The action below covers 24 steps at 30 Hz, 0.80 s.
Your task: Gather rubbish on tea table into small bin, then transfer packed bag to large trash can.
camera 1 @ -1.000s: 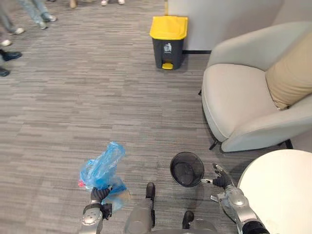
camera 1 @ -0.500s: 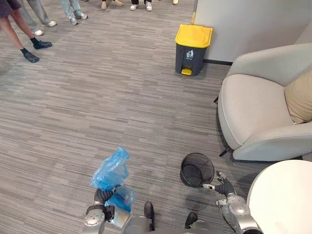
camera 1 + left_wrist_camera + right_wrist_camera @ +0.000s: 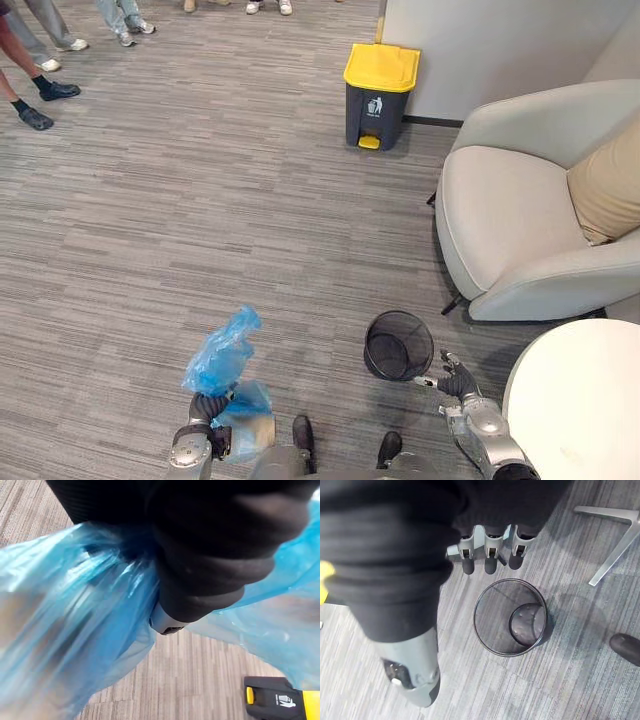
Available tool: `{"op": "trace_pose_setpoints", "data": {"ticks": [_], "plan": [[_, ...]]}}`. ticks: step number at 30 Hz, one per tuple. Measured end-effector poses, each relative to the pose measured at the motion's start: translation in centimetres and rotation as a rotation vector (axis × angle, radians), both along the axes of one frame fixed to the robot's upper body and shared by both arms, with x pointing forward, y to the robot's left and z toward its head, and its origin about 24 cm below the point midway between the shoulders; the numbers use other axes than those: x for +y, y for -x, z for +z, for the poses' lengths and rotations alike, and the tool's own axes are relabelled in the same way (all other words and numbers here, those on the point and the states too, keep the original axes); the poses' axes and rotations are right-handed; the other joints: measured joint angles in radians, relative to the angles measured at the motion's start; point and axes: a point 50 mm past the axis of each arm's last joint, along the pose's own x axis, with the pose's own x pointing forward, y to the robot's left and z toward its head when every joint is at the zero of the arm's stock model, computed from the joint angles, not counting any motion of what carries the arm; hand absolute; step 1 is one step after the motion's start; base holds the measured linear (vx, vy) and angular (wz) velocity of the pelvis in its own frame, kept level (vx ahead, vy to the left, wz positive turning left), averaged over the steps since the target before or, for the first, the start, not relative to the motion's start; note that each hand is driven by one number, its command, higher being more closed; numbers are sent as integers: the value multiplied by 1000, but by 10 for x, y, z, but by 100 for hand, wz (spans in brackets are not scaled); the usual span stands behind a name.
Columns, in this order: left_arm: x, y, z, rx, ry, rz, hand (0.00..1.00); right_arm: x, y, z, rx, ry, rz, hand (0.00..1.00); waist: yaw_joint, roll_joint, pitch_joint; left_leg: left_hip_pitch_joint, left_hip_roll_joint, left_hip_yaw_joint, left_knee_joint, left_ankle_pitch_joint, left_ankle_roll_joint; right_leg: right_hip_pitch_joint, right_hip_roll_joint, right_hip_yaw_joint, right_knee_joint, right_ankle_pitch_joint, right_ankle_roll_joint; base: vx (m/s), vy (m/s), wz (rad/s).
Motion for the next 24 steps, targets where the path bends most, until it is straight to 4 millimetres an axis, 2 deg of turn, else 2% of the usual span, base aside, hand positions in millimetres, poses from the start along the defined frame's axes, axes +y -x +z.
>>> {"op": "trace_pose_setpoints", "data": {"ticks": [1,2,4,5,6,7,9,11,12,13,14,15,16,17,18,19,20,21,22,24], "plan": [[0,4,-1,9,4,5,100,-1,3,-2,11,1,-2,0,-3,1,0,-12,-3,-16,63,-55,13,-20,-31,5,121,-29,38,167,91,28],[-1,6,-2,17,6,8,100,-2,6,-3,18,3,-3,0,-5,6,0,-10,-4,-28,79,-71,15,-36,-44,9,183,-30,38,235,143,47],[4,5,2,-6,-6,21,100,0,14,-7,42,1,1,0,-11,5,6,26,-17,-87,105,-106,48,-153,-81,97,495,16,-13,284,147,66],[6,5,3,-9,-11,27,100,1,15,-9,51,-3,4,0,-20,15,13,34,-16,-101,113,-115,49,-181,-74,132,558,-1,-6,331,86,69],[11,7,4,-5,-20,42,100,5,17,-11,59,-12,5,0,-25,6,13,59,-15,-131,119,-133,54,-214,-43,168,634,-69,-8,281,38,52],[12,7,4,-4,-24,41,100,5,17,-11,61,-13,6,0,-24,3,14,72,-15,-138,117,-137,56,-231,-28,169,651,-98,-27,360,32,58],[14,-1,7,-24,-29,36,100,2,15,-9,53,-5,6,0,-29,-2,25,135,-16,-171,90,-154,53,-298,35,131,593,-141,-69,387,6,51],[13,-10,11,-50,-26,32,100,-1,14,-8,50,3,7,0,-39,4,31,176,-16,-204,61,-163,38,-339,83,87,472,-132,-92,419,-34,60],[14,-11,12,-54,-27,34,100,-2,14,-8,52,6,5,0,-47,4,31,200,-19,-211,61,-182,4,-343,122,64,373,-84,-162,457,-47,66],[15,-10,12,-53,-29,35,100,-2,16,-9,55,6,3,0,-51,-1,28,217,-24,-218,64,-193,-16,-337,132,53,325,-41,-198,664,-79,65],[16,-9,11,-47,-28,39,100,-5,24,-12,75,10,-5,0,-56,-24,13,241,-39,-228,94,-218,-56,-319,128,27,280,6,-264,681,-73,40],[12,-9,10,-50,-15,39,100,-11,25,-10,71,19,-22,0,-52,20,15,223,-1,-224,176,-231,-94,-282,145,-2,267,-6,-265,680,-87,37],[12,-10,11,-55,-16,37,100,-11,25,-9,64,20,-22,0,-54,25,15,197,5,-216,241,-223,-112,-259,151,-4,248,-24,-254,513,-85,17],[10,-11,12,-65,-12,39,100,-11,24,-7,50,21,-20,0,-54,39,24,140,35,-171,404,-194,-160,-205,171,-12,208,-34,-256,508,-97,13],[9,-12,13,-76,-6,43,100,-10,23,-4,33,21,-15,0,-49,51,33,67,84,-134,609,-167,-193,-134,203,-3,156,-40,-258,499,-87,-5],[9,-12,15,-86,-3,53,100,-8,22,-4,28,16,-15,0,-45,51,36,37,113,-105,701,-177,-181,-99,219,7,132,-43,-261,483,-57,-29],[10,-10,16,-96,-4,61,100,-3,18,-1,3,-1,-20,0,-32,39,46,-1,152,-65,809,-200,-142,-30,234,30,100,-53,-265,434,-46,-50],[8,-13,18,-109,-2,58,100,2,14,2,-24,-15,-21,0,-21,22,52,-46,173,-38,848,-221,-108,27,235,55,68,-57,-265,409,-33,-52],[8,-14,19,-114,-1,57,100,3,12,4,-35,-19,-20,0,-19,14,52,-73,179,-30,846,-226,-98,46,234,68,53,-57,-265,346,-2,-63],[5,-17,22,-135,3,53,100,4,6,9,-69,-24,-25,0,6,7,54,-172,193,-36,768,-237,-80,85,229,127,20,-61,-258,336,99,-84]]}}
